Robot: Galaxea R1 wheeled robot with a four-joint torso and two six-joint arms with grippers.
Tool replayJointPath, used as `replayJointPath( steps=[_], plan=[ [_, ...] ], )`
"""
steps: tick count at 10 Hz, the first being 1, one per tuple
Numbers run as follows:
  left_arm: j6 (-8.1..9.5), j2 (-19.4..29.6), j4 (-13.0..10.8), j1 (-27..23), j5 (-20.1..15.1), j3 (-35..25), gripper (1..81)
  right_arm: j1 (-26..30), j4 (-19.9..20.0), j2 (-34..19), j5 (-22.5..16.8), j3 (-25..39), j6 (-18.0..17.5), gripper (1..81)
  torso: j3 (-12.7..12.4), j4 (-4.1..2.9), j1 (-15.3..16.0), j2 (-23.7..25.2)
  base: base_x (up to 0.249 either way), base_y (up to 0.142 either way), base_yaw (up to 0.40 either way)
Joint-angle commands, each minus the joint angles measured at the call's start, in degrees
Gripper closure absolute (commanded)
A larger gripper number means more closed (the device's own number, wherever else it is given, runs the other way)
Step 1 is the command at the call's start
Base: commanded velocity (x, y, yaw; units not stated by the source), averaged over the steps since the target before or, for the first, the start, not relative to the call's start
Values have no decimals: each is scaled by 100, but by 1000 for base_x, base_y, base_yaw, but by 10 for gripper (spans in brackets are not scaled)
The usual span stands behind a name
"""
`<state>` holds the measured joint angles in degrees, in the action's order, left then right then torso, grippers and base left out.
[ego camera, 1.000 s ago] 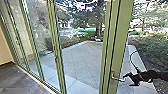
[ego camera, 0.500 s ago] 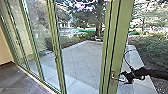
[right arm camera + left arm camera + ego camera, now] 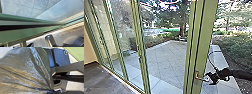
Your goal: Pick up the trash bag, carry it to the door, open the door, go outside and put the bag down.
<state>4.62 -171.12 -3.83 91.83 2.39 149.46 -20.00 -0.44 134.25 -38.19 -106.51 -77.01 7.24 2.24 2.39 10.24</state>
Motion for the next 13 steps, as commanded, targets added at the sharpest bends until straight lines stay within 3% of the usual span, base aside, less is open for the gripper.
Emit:
replayJointPath(
  steps=[1,6,11,13],
  plan=[
    [4,7,40,-161,-327,-22,811,844,79,122,-145,-246,-34,10,0,0,0,0,0,0,0],
    [12,7,40,-117,-327,-22,811,432,79,711,-75,-1037,27,10,2,0,2,0,0,0,0],
    [4,-37,31,-99,-327,-21,811,-148,79,719,65,-880,72,10,0,0,2,0,0,0,0],
    [4,-37,31,-99,-336,-22,811,-447,18,719,435,-599,386,10,0,0,0,2,0,0,0]
  ],
)
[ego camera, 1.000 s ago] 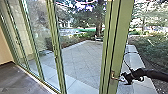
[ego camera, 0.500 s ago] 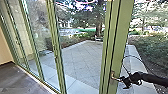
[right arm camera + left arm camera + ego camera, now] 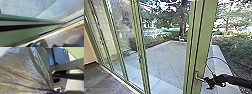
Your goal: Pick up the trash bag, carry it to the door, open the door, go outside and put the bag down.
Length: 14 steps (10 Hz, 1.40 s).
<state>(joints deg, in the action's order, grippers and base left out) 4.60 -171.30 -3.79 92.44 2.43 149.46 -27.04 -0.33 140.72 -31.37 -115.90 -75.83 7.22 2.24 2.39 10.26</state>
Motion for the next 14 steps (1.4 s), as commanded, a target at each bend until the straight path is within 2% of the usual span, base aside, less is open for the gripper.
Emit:
replayJointPath(
  steps=[1,3,4,6,10,14],
  plan=[
    [6,-18,28,-143,-339,-22,811,177,32,108,-247,418,366,10,0,0,0,0,0,0,0],
    [6,-36,28,-125,-339,-22,811,123,-28,117,-370,710,376,10,-2,0,-2,0,0,0,0],
    [6,-45,28,-125,-339,-22,811,123,-20,170,-466,614,367,10,-2,2,-2,0,0,0,0],
    [6,-62,28,-116,-339,-22,811,167,6,206,-1142,464,384,10,-4,2,-2,0,0,0,0],
    [-3,-71,19,-125,-330,-22,811,-87,-186,600,-1337,-212,393,10,-6,4,-2,2,0,0,0],
    [6,-62,28,-107,-365,-22,811,-386,-222,935,-1232,-582,691,10,-11,6,-6,4,0,0,0]
  ],
)
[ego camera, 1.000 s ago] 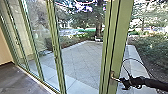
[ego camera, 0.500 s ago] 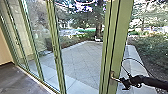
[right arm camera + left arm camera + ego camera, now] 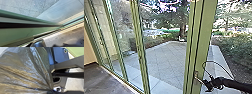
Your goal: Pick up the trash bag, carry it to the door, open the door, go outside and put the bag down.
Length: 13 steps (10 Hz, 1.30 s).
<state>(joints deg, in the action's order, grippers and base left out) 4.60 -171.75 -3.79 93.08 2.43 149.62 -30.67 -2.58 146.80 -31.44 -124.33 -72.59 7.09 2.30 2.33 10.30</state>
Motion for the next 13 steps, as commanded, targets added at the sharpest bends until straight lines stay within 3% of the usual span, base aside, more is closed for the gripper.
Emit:
replayJointPath(
  steps=[1,4,7,8,10,13],
  plan=[
    [6,-9,28,-171,-366,-37,811,-23,12,326,-1216,279,386,10,0,0,0,0,0,0,0],
    [6,-17,28,-171,-366,-37,811,-40,4,440,-1224,288,386,10,0,0,0,0,0,0,0],
    [6,0,28,-145,-366,-37,811,-32,12,476,-1066,271,378,10,578,0,-5,5,0,0,0],
    [6,1,28,-136,-366,-37,811,-32,12,476,-970,270,378,10,291,2,-7,5,0,0,0],
    [6,17,28,-110,-366,-37,811,3,12,493,-592,192,369,10,566,6,-9,7,0,0,0],
    [-29,9,19,-65,-401,-37,811,179,30,546,-417,-107,386,10,608,13,-18,11,0,0,0]
  ],
)
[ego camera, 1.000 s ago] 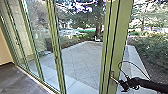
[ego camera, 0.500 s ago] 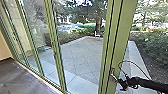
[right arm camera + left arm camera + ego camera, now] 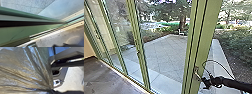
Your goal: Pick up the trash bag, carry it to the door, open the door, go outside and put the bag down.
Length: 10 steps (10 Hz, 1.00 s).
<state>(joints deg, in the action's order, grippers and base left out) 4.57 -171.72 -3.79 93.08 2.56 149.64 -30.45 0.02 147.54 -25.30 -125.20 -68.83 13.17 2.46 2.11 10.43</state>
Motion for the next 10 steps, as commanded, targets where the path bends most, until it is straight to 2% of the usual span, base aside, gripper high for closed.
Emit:
replayJointPath(
  steps=[1,5,10],
  plan=[
    [-26,23,19,-57,-414,-39,811,209,-205,471,-785,-73,1,10,0,0,0,0,0,0,0],
    [-35,84,28,14,-423,-40,811,376,-196,683,-432,-329,10,10,2,2,-7,2,0,0,0],
    [-35,102,19,40,-423,-40,811,438,-213,691,-310,-382,10,10,-2,9,-33,15,157,0,0]
  ],
)
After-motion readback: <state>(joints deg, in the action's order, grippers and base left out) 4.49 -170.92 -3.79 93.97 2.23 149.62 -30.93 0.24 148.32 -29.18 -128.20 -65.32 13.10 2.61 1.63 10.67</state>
